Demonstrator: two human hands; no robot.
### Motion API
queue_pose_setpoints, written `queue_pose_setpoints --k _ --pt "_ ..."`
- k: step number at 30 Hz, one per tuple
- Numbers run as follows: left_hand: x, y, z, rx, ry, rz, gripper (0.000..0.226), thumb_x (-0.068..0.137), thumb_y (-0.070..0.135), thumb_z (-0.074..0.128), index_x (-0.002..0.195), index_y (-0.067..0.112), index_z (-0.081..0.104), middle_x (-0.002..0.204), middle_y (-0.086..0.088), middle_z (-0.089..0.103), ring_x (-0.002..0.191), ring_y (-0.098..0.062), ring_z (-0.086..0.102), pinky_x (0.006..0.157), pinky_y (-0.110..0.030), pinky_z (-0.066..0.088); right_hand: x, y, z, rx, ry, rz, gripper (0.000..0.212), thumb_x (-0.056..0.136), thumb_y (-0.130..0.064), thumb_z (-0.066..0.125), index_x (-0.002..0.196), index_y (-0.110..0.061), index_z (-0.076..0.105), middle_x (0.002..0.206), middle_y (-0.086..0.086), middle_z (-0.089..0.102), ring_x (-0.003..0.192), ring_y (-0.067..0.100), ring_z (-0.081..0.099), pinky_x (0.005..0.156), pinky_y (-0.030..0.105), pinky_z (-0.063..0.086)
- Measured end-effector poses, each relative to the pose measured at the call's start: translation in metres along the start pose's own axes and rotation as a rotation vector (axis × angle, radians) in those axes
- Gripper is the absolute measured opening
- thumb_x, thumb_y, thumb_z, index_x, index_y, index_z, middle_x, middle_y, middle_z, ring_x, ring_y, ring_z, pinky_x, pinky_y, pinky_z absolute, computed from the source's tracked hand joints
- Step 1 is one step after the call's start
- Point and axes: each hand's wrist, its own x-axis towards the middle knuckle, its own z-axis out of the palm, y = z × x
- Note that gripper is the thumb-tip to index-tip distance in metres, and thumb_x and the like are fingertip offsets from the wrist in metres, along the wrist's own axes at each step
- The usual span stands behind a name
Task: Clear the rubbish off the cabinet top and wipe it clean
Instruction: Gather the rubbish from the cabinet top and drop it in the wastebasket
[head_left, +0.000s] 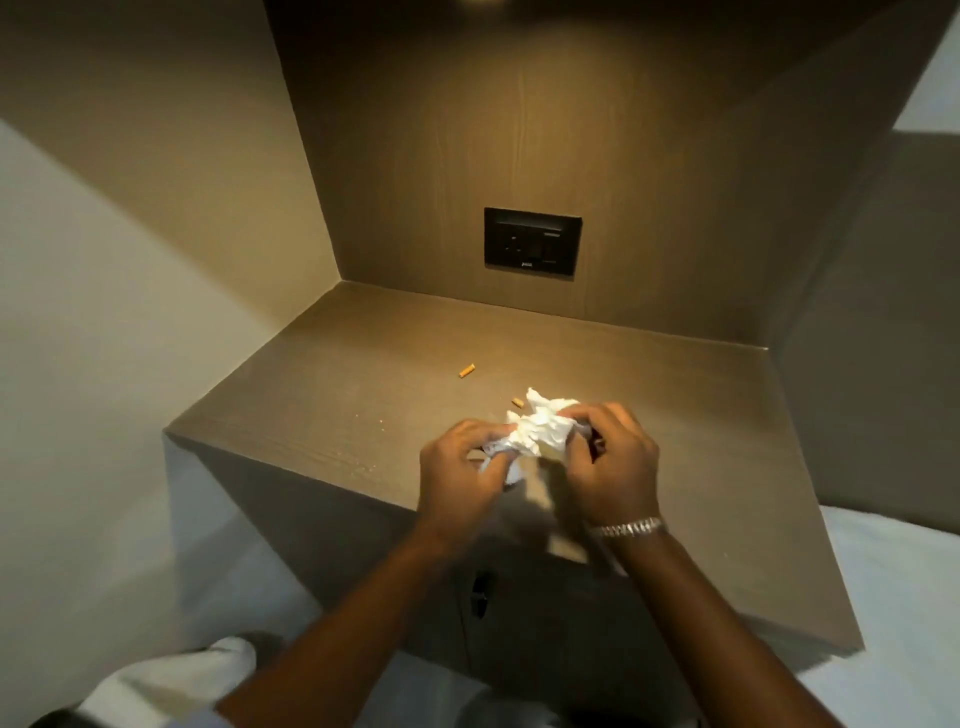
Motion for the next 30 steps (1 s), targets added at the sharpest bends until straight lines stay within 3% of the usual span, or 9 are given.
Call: queue_pose_setpoints --k 3,8,12,15,18,21,25,28,30 --pt "-0.062 0.002 0.017 -0.134 -0.062 0.018 0.017 0.074 -0.004 0.075 0.089 0.002 0.076 0.089 -0.008 0.075 0.084 -0.013 0.071 0.076 -0.027 0.060 -0.081 0.000 -0.031 0.031 0.111 0.031 0.017 0.076 0.000 0.065 0.086 -0.011 0.072 0.083 0.001 0.068 0.072 0.003 0.057 0.065 0.006 0.041" --pt "-0.162 -0.028 0.062 -0.271 -0.238 -0.139 0.018 0.074 -0.007 0.075 0.089 0.002 0.077 0.088 -0.006 0.076 0.081 -0.009 0.072 0.074 -0.018 0.058 -0.216 0.037 -0.051 0.130 0.193 0.366 0.030 0.078 0.004 0.070 0.094 -0.022 0.073 0.088 -0.009 0.072 0.081 0.005 0.067 0.068 0.015 0.052" --pt "-0.252 -0.087 0.113 -0.274 -0.407 -0.381 0.019 0.077 -0.003 0.073 0.092 0.009 0.077 0.091 -0.005 0.077 0.086 -0.017 0.074 0.081 -0.035 0.061 -0.313 0.096 -0.051 0.170 0.238 0.696 0.023 0.079 -0.005 0.073 0.094 -0.023 0.074 0.080 -0.016 0.075 0.076 0.008 0.070 0.063 0.015 0.055" --pt "-0.303 -0.156 0.157 -0.163 -0.473 -0.564 0.020 0.079 -0.003 0.070 0.095 0.006 0.077 0.096 -0.011 0.078 0.090 -0.025 0.073 0.086 -0.046 0.059 -0.377 0.162 -0.031 0.167 0.183 0.893 0.023 0.079 -0.003 0.072 0.095 -0.021 0.073 0.083 -0.006 0.075 0.076 0.008 0.071 0.061 0.014 0.056" --pt "-0.347 -0.234 0.203 -0.011 -0.516 -0.626 0.023 0.077 -0.005 0.067 0.096 0.004 0.077 0.103 -0.015 0.076 0.098 -0.029 0.070 0.090 -0.036 0.056 -0.445 0.235 -0.001 0.152 0.112 1.025 0.025 0.083 -0.004 0.067 0.088 -0.028 0.072 0.083 -0.002 0.075 0.077 0.010 0.071 0.066 0.024 0.060" --pt "-0.382 -0.302 0.235 0.066 -0.633 -0.655 0.029 0.079 0.002 0.066 0.105 0.011 0.075 0.110 -0.013 0.074 0.104 -0.029 0.066 0.079 -0.012 0.047 -0.499 0.301 0.034 0.174 0.071 1.153 0.019 0.084 0.001 0.063 0.088 -0.016 0.072 0.088 0.014 0.073 0.084 0.029 0.068 0.074 0.037 0.059" --pt "-0.396 -0.358 0.250 0.125 -0.890 -0.729 0.056 0.082 0.009 0.066 0.135 0.022 0.054 0.137 -0.009 0.059 0.124 -0.026 0.055 0.106 -0.034 0.045 -0.535 0.349 0.064 0.143 -0.070 1.299 0.044 0.078 0.009 0.066 0.117 -0.012 0.065 0.107 0.016 0.067 0.089 0.018 0.062 0.072 0.014 0.053" --pt "-0.387 -0.355 0.233 0.015 -0.915 -0.814 0.057 0.079 0.007 0.072 0.132 0.018 0.055 0.136 -0.013 0.059 0.121 -0.028 0.058 0.106 -0.041 0.047 -0.530 0.338 0.053 0.007 -0.141 1.281 0.054 0.078 0.006 0.065 0.126 -0.018 0.058 0.113 0.011 0.067 0.099 0.024 0.062 0.092 0.030 0.052" --pt "-0.374 -0.329 0.207 -0.129 -0.923 -0.843 0.051 0.077 0.002 0.072 0.124 0.017 0.060 0.132 -0.019 0.060 0.118 -0.032 0.060 0.102 -0.045 0.050 -0.512 0.305 0.035 -0.029 -0.155 1.229 0.045 0.080 0.002 0.064 0.120 -0.018 0.061 0.113 0.011 0.069 0.103 0.027 0.064 0.095 0.037 0.051"
